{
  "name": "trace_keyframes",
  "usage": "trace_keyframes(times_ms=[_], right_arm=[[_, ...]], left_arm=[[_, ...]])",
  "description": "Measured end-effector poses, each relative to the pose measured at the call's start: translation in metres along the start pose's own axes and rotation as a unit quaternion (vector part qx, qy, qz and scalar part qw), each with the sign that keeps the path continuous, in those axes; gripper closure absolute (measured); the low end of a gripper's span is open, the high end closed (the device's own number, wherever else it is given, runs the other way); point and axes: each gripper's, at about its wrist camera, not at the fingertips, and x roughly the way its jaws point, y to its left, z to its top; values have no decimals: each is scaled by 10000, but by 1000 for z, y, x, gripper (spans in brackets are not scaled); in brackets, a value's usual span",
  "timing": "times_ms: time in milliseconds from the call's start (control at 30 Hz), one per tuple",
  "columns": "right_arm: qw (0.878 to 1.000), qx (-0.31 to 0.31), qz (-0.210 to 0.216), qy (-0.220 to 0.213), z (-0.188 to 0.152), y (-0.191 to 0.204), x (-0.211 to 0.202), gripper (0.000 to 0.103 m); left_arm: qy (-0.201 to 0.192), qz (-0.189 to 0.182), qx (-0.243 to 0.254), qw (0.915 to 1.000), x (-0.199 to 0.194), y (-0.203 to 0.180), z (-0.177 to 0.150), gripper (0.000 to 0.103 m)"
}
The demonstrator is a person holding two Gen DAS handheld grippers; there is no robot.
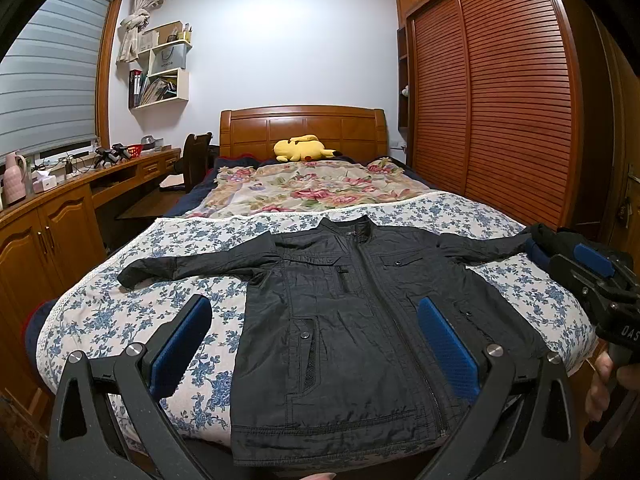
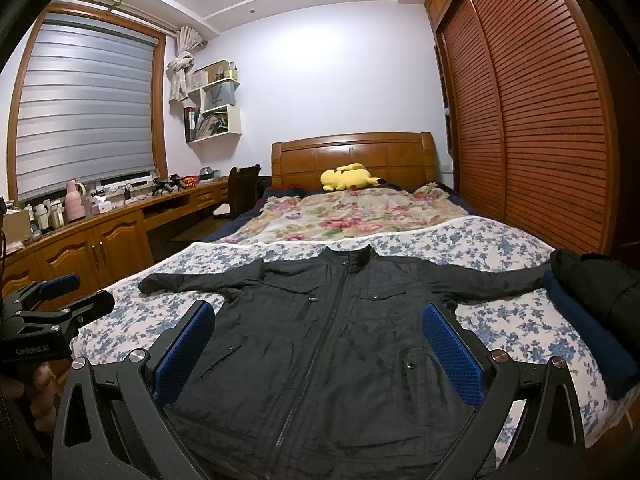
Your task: Fold large clothes
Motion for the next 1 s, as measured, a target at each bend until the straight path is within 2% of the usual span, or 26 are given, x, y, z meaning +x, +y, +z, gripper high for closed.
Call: trace_keyframes(times_ms=[333, 1000], right_arm=[[9998, -27, 66, 161, -4, 1, 15, 0], [9968, -150, 535, 568, -2, 12, 78, 0]], left_arm=[[211, 141, -84, 9996, 12, 9, -4, 0], [503, 604, -426, 9960, 43, 80, -35, 0]])
